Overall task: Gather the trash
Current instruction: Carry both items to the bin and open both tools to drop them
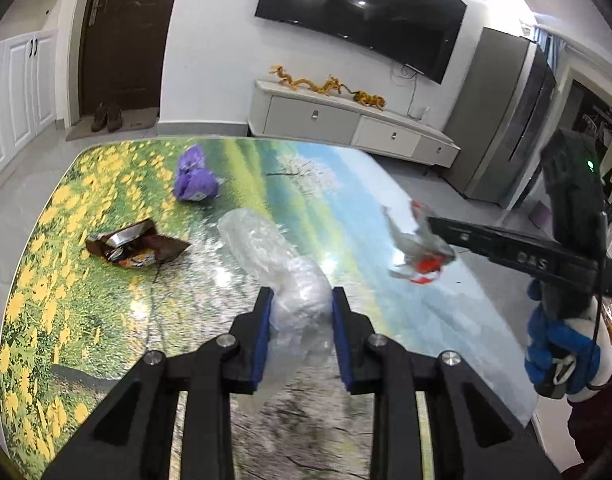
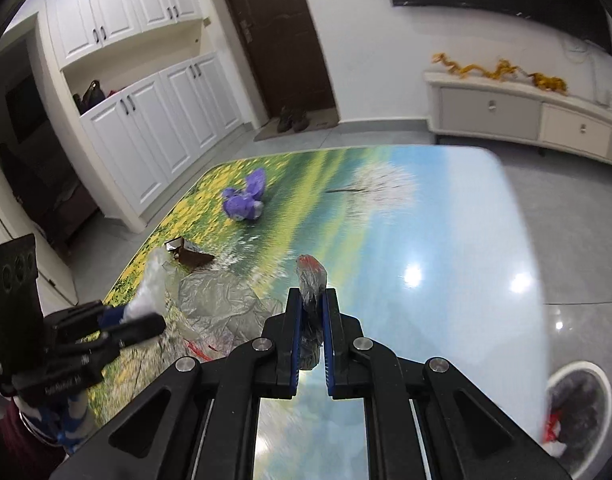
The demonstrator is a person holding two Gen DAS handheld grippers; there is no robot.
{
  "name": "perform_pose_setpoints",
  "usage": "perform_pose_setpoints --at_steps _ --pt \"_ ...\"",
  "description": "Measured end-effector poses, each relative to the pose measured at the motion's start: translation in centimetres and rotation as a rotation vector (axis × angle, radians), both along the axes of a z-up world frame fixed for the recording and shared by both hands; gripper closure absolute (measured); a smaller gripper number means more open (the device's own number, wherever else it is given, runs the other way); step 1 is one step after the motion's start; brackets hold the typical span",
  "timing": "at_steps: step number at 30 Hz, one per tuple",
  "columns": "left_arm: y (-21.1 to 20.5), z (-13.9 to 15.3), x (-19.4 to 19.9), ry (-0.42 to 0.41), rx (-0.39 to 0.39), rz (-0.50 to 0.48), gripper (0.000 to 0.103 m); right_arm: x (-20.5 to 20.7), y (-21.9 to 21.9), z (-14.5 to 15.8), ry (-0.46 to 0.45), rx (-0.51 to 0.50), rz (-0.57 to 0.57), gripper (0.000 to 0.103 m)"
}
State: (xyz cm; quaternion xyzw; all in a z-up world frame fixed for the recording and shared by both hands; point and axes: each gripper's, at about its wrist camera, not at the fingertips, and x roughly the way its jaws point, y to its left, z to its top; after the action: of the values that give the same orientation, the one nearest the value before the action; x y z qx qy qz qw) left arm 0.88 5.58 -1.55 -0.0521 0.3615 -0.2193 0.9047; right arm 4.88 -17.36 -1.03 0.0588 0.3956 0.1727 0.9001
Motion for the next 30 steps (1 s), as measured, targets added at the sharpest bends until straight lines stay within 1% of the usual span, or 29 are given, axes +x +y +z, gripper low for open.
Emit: perform_pose_setpoints --at_steps 4,7,15,18,23,30 --pt "-1.7 1.6 -1.0 -0.028 0.011 -0.02 0.076 -3.3 -3.3 1.7 -0.047 0.002 -0.061 0.094" --pt "-3.4 2.6 -1.6 -0.046 0.023 -0.034 0.076 -5.1 -5.5 2.5 -0.073 0.003 -0.095 0.094" --pt "-9.6 4.7 -2.7 -0.076 0.077 -0.12 0.076 -9.2 -12.4 3.7 -0.13 0.032 -0.217 0.094" --pt "-12.3 5.3 -2.8 -0.078 0.088 -0.161 0.076 -10.3 -15.0 3.7 -0.144 0.035 -0.264 0.094" --pt "-17.4 5.6 -2.5 -0.066 0.101 -0.248 0.076 -12.2 -19.7 3.4 -0.164 0.011 -0.357 0.094" --pt "-26.7 4.1 -0.9 -0.015 0.141 -0.395 0.076 -13.6 -26.4 1.1 -0.134 -0.015 -0.514 0.093"
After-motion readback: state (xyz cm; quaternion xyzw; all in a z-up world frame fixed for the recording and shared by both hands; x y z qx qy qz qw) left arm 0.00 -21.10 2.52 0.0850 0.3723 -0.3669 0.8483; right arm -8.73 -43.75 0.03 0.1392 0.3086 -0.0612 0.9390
